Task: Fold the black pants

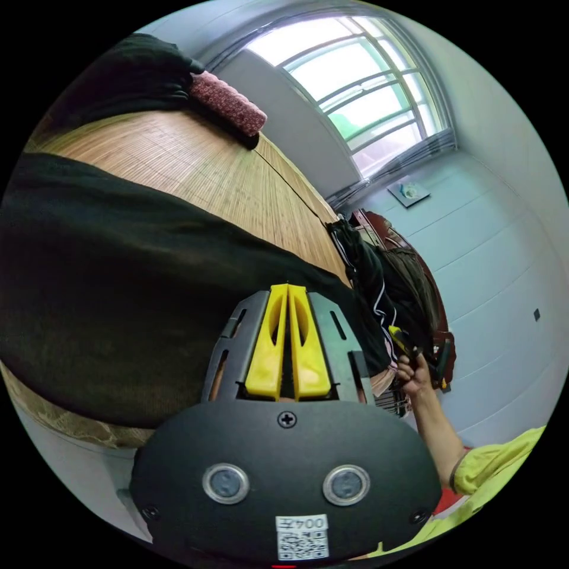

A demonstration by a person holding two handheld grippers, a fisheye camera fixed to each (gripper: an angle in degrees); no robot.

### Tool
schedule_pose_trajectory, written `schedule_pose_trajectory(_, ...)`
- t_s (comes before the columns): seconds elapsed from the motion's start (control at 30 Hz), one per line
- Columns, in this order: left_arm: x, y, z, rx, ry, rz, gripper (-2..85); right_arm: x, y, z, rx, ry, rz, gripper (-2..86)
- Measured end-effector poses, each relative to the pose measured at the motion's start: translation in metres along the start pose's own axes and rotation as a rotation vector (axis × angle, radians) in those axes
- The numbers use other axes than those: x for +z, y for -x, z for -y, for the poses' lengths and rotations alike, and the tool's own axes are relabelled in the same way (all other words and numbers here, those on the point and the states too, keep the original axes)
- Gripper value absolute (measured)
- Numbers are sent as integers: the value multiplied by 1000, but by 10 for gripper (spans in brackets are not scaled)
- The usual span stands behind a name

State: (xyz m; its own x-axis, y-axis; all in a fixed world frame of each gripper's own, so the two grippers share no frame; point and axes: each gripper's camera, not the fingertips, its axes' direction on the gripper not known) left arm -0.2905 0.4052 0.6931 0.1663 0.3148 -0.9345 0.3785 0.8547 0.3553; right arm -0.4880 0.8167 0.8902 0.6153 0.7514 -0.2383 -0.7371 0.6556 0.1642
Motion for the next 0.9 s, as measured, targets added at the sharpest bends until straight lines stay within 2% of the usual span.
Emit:
schedule_pose_trajectory(0.17,5,0,0,1,14,9,2,100,18,58,-43,266,-170,53)
schedule_pose_trajectory(0.2,6,1,1,-7,18,7,2,110,18,65,-50,265,-182,53)
schedule_pose_trajectory(0.33,11,-2,0,0,25,8,2,106,-2,86,19,338,-34,55)
schedule_pose_trajectory(0.4,12,-2,-2,1,20,-12,2,76,-11,82,11,267,26,56)
schedule_pose_trajectory(0.5,13,-2,-4,-4,15,-29,2,38,-38,55,43,170,-6,58)
schedule_pose_trajectory(0.6,16,-5,-6,-5,21,-26,2,47,-84,21,160,254,-26,34)
schedule_pose_trajectory(0.7,19,-7,-8,-4,28,-29,3,-7,-92,-12,211,11,56,31)
schedule_pose_trajectory(0.8,20,-8,-11,-7,20,-40,4,-37,-83,-62,192,-41,25,32)
schedule_pose_trajectory(0.9,8,-12,-16,-27,-13,-30,9,-56,-68,-123,229,-30,208,34)
